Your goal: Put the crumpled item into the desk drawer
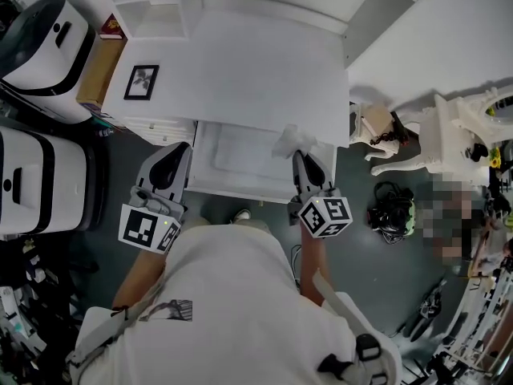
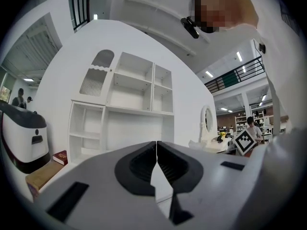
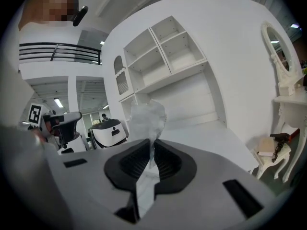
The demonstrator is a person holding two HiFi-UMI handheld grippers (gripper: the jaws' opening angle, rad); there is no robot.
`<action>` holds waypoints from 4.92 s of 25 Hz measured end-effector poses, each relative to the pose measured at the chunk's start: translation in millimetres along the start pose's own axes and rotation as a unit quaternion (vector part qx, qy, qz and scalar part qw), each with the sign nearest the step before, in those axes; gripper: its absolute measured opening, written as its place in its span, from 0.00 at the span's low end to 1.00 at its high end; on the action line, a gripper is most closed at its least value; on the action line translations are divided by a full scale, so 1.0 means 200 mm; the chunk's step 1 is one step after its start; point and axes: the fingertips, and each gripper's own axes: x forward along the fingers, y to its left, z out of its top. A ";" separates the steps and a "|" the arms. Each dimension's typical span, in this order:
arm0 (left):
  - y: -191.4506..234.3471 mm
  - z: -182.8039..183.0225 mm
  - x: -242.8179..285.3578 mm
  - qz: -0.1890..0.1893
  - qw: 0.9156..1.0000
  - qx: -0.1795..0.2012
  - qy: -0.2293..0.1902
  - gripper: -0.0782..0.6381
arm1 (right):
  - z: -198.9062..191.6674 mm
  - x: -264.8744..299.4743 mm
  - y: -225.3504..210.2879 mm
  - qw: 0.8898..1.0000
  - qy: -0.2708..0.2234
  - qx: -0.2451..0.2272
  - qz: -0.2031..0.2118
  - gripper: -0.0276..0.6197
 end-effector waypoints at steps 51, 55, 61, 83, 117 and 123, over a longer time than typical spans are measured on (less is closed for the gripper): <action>0.04 -0.29 -0.22 0.105 0.991 -0.009 0.086 0.13 | -1.13 0.58 -0.22 0.970 0.239 0.039 0.038 0.10; 0.06 -0.30 -0.23 0.112 0.989 -0.010 0.092 0.13 | -1.19 0.61 -0.23 0.965 0.256 0.040 0.038 0.10; 0.09 -0.31 -0.26 0.125 0.987 -0.010 0.099 0.13 | -1.29 0.67 -0.24 0.957 0.283 0.042 0.037 0.10; 0.14 -0.40 -0.42 0.175 0.977 -0.024 0.123 0.13 | -1.55 0.81 -0.34 0.938 0.336 0.085 0.011 0.11; 0.14 -0.39 -0.40 0.137 0.984 -0.030 0.110 0.13 | -1.49 0.72 -0.42 0.941 0.319 0.075 -0.080 0.37; 0.18 -0.36 -0.41 0.100 0.990 -0.034 0.088 0.13 | -1.40 0.60 -0.44 0.944 0.297 0.080 -0.120 0.29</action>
